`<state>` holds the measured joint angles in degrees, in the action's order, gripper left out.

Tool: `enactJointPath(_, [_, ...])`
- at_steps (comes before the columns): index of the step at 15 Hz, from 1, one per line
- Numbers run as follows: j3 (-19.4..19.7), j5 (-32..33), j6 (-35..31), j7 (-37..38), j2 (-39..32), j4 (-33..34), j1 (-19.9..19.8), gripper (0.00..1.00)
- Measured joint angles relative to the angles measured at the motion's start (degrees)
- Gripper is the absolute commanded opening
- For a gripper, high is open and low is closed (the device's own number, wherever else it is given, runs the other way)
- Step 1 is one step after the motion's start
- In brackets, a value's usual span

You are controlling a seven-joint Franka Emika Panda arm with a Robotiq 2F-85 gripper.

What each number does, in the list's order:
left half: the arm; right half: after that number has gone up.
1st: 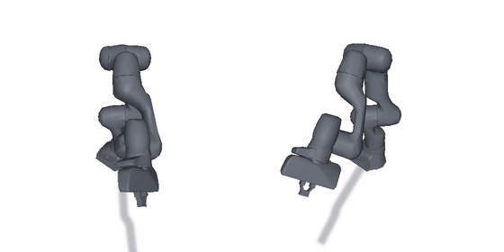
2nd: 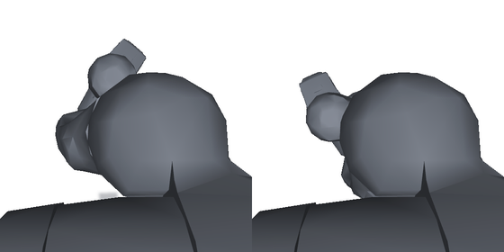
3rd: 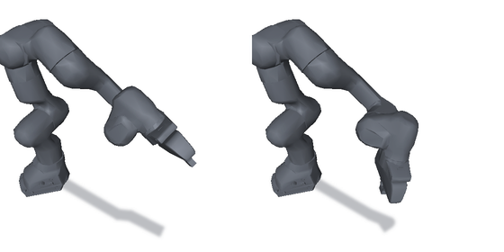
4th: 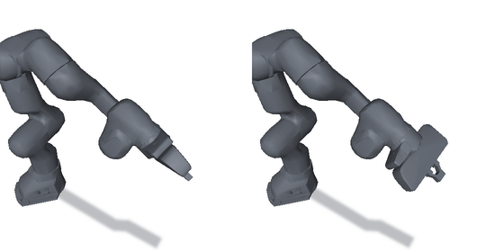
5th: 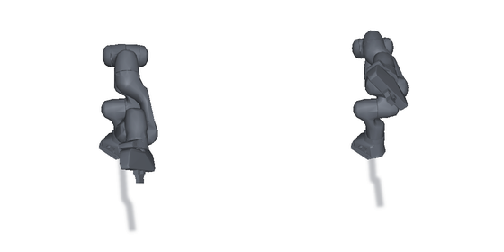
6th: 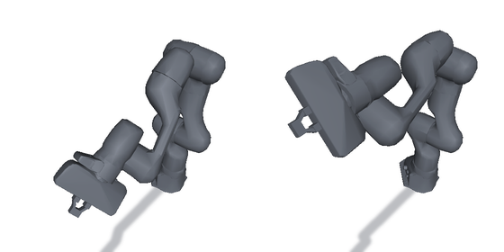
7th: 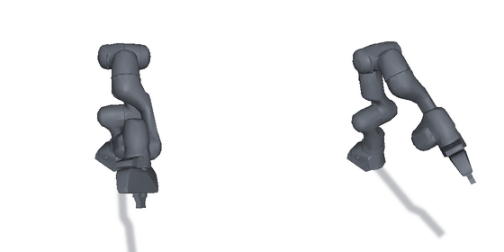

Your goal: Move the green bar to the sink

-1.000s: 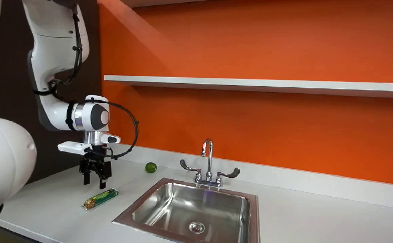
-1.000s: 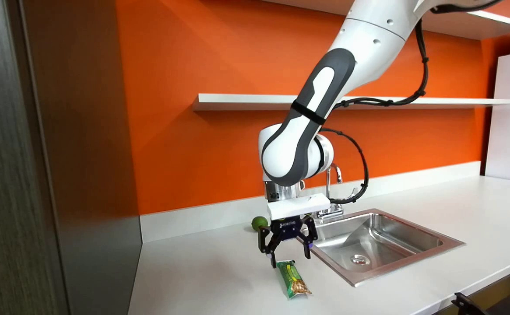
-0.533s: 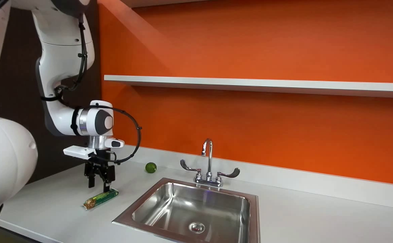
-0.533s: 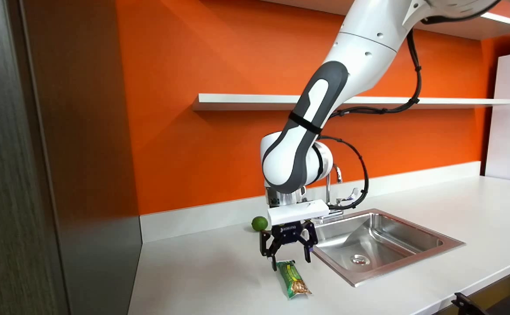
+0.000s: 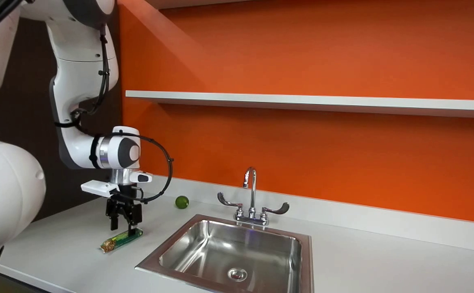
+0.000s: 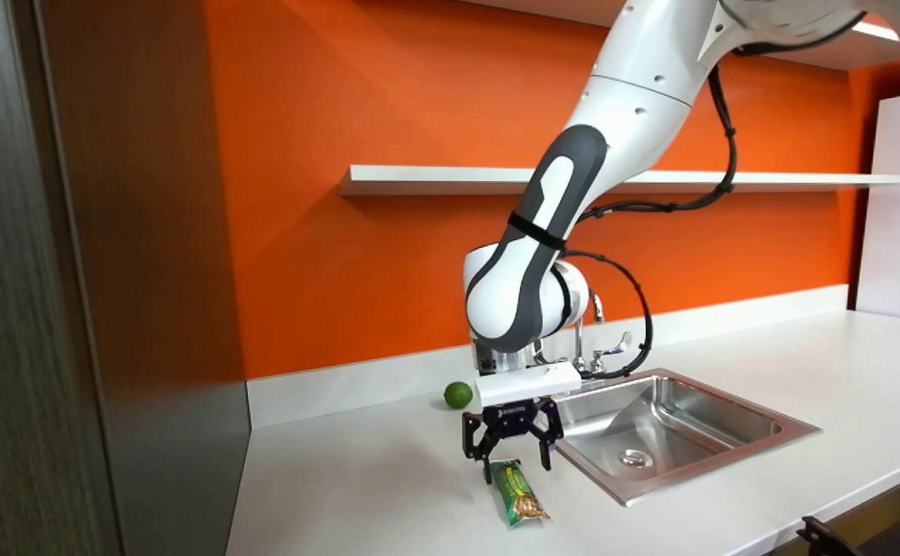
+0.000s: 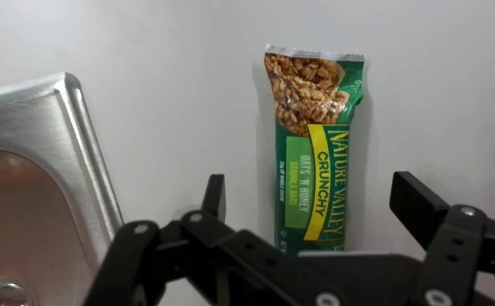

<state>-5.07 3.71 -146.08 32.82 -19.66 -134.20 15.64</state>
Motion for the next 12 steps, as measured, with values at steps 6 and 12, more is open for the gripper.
enactJointPath(6, [0.4, -0.9, -0.8, 0.5, -1.2, 0.3, 0.1, 1.0])
enactJointPath(12, [0.4, -2.5, -2.1, 0.7, -1.6, 0.3, 0.3, 1.0])
